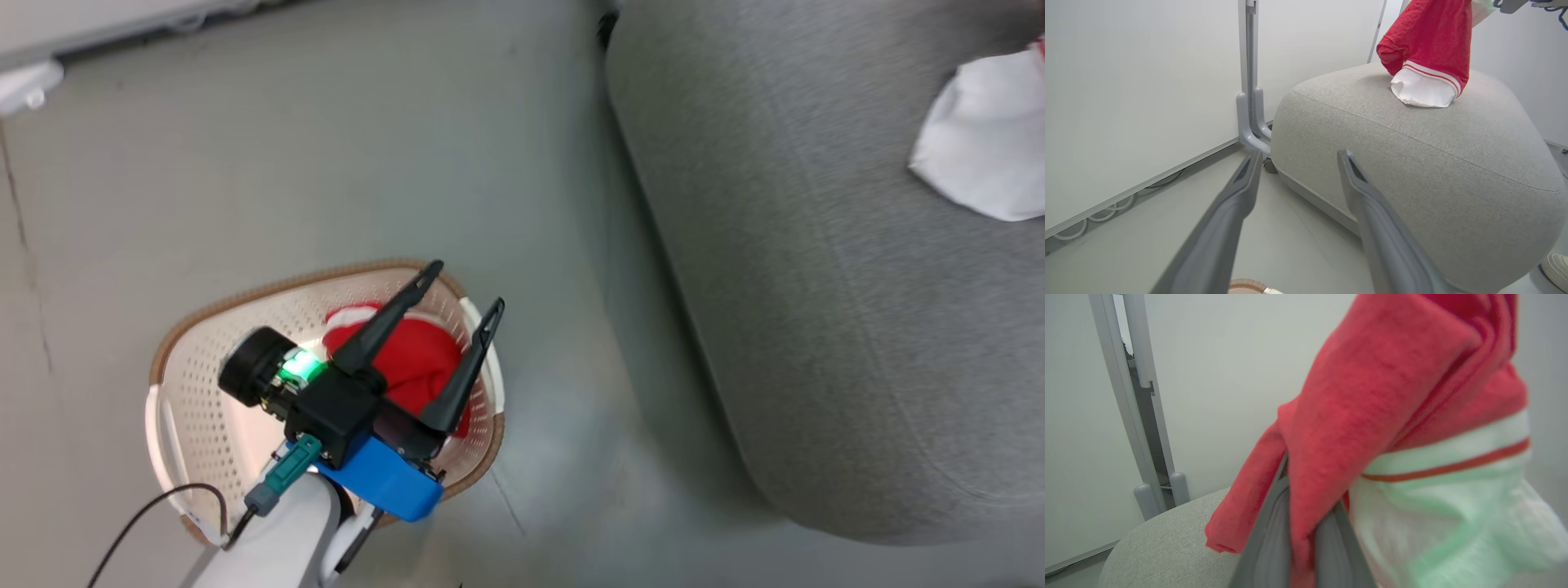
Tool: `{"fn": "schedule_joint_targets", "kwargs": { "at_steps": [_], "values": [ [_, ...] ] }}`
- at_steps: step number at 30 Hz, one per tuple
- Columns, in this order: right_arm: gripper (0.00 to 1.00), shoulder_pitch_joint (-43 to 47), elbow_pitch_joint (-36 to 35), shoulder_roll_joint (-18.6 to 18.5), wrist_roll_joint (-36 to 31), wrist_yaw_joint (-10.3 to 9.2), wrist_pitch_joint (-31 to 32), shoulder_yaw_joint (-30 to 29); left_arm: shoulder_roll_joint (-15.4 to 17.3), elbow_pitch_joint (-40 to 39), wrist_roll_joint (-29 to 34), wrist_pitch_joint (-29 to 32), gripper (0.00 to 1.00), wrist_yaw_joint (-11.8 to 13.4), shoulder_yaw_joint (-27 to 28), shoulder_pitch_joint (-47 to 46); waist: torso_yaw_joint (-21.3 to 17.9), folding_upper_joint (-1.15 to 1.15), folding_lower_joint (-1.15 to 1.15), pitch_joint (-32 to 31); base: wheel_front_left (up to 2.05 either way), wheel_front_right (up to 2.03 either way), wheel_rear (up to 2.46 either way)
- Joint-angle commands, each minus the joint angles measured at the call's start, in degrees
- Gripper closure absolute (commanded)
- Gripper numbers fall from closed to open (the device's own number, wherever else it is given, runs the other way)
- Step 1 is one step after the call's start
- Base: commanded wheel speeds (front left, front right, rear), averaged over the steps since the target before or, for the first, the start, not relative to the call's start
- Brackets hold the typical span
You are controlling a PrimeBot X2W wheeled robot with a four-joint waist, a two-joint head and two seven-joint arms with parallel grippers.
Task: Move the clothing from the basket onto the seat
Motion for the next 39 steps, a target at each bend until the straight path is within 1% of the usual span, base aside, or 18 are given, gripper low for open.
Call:
{"fn": "schedule_joint_targets", "kwargs": {
  "at_steps": [1, 4, 9, 14, 17, 18, 19, 20, 27, 32, 39],
  "values": [
    [1.00, -0.3, -0.3, 0.1, -0.3, -0.04, 0.0, -0.4, 0.6, -0.3, 0.2, -0.2, 0.00, -0.1, 0.3, -1.1, 3.2, 0.00, -0.02, 4.3, 0.00, 0.00, 0.00],
    [1.00, 1.5, -0.7, 0.8, -0.9, -0.05, 0.1, -2.8, 1.1, -0.9, 0.6, -0.2, 0.00, -0.1, 0.1, -2.3, 3.7, 0.00, -0.02, 6.5, 0.00, 0.00, 0.00],
    [1.00, 3.9, 1.6, 3.8, -1.4, -0.05, -0.6, -6.2, 1.8, -0.9, 0.5, -0.2, 0.00, -0.1, -0.1, -4.0, 4.0, 0.00, -0.02, 8.1, 0.00, 0.00, 0.00],
    [1.00, 5.6, 4.5, 5.7, -2.0, -0.05, -2.9, -8.1, 1.4, -0.1, 0.3, -0.2, 0.00, -0.1, -0.6, -4.8, 3.9, 0.00, -0.02, 7.5, 0.00, 0.00, 0.00],
    [1.00, 5.9, 5.9, 6.3, -2.5, -0.05, -4.0, -7.9, 1.8, 0.6, 0.0, -0.2, 0.00, -0.1, -1.1, -4.4, 3.7, 0.00, -0.02, 6.4, 0.00, 0.00, 0.00],
    [0.93, 6.0, 6.2, 6.2, -2.5, -0.05, -4.5, -7.8, 2.0, 0.8, -0.2, -0.2, 0.00, -0.1, -1.2, -4.2, 3.7, 0.00, -0.02, 5.9, 0.00, 0.00, 0.00],
    [0.60, 6.1, 6.4, 6.1, -2.5, -0.05, -5.0, -7.7, 2.0, 1.0, -0.5, -0.2, 0.00, -0.1, -1.2, -4.0, 3.7, 0.00, -0.02, 5.4, 0.00, 0.00, 0.00],
    [0.00, 6.3, 6.6, 6.1, -2.4, -0.05, -5.5, -7.7, 2.0, 1.1, -0.5, -0.2, 0.00, -0.1, -1.1, -3.8, 3.7, 0.00, -0.02, 4.8, 0.00, 0.00, 0.00],
    [0.00, 9.7, 7.8, 6.0, -3.6, -0.05, -6.5, -5.8, 0.2, 2.2, -1.9, -0.2, 0.00, -0.1, 0.5, -1.0, 3.9, 0.00, -0.02, -0.9, 0.00, 0.00, 0.00],
    [0.00, 13.4, 8.4, 7.1, -4.8, -0.05, -6.6, -4.1, -1.5, 3.3, -2.9, -0.2, 0.00, -0.1, 2.7, 2.7, 3.7, 0.00, -0.02, -6.8, 0.00, 0.00, 0.00],
    [0.00, 20.3, 7.0, 9.6, -6.2, -0.05, -7.4, 0.4, -3.7, 4.2, -3.3, -0.2, 0.00, -0.1, 7.4, 9.3, 4.6, 0.00, -0.02, -15.4, 0.00, 0.00, 0.00]
  ]
}}
